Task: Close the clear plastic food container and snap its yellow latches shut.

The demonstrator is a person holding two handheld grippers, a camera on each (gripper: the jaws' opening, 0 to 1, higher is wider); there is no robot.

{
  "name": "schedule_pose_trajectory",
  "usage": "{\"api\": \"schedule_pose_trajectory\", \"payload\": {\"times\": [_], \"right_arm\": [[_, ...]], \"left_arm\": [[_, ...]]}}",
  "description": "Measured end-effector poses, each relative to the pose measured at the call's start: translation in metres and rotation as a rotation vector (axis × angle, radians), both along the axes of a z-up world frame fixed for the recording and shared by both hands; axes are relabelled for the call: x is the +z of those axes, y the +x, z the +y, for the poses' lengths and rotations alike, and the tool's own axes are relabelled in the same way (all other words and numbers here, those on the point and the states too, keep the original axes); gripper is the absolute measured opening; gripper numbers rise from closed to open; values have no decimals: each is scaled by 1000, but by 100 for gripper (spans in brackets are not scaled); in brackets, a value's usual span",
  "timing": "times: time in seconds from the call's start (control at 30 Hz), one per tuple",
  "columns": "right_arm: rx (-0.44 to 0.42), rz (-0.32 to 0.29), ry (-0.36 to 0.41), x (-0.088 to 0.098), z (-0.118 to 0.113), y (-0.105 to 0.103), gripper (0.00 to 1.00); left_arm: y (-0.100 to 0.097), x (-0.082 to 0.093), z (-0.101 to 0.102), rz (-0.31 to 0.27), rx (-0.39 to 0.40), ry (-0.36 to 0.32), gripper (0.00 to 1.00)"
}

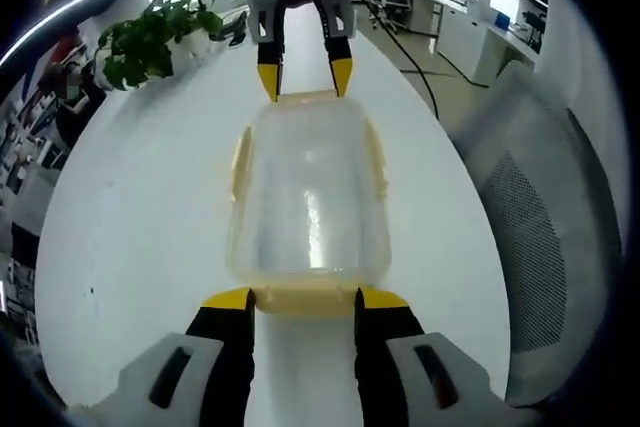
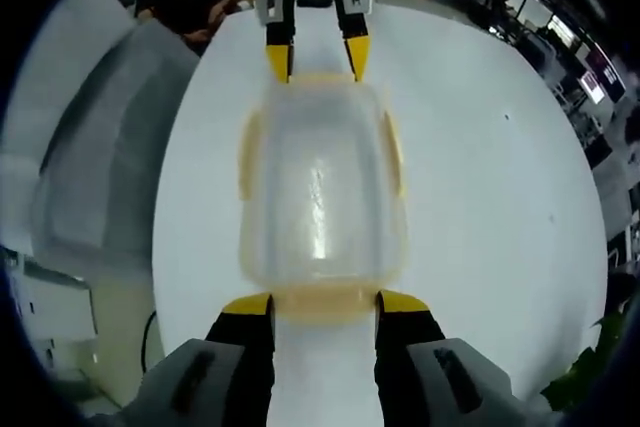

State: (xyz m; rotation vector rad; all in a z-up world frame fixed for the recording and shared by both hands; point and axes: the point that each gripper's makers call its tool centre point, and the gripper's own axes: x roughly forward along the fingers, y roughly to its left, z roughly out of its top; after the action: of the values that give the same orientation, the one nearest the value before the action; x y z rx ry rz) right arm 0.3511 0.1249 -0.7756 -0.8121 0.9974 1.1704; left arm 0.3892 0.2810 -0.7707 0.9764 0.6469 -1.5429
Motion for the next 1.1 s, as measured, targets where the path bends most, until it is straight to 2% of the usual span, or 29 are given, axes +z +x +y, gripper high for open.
{"api": "schedule_pose_trajectory", "payload": {"times": [0.57,0.93,1.0,1.1], "right_arm": [[4,6,4,-4,1,2,37],[-5,-15,-5,-5,2,3,38],[-5,-20,-6,-5,2,3,38],[18,-45,-26,-7,2,3,39]], "left_arm": [[0,-5,1,45,-6,2,38],[2,-6,2,28,-13,7,39],[3,-6,2,30,-2,2,39],[1,-11,9,78,55,35,40]]}}
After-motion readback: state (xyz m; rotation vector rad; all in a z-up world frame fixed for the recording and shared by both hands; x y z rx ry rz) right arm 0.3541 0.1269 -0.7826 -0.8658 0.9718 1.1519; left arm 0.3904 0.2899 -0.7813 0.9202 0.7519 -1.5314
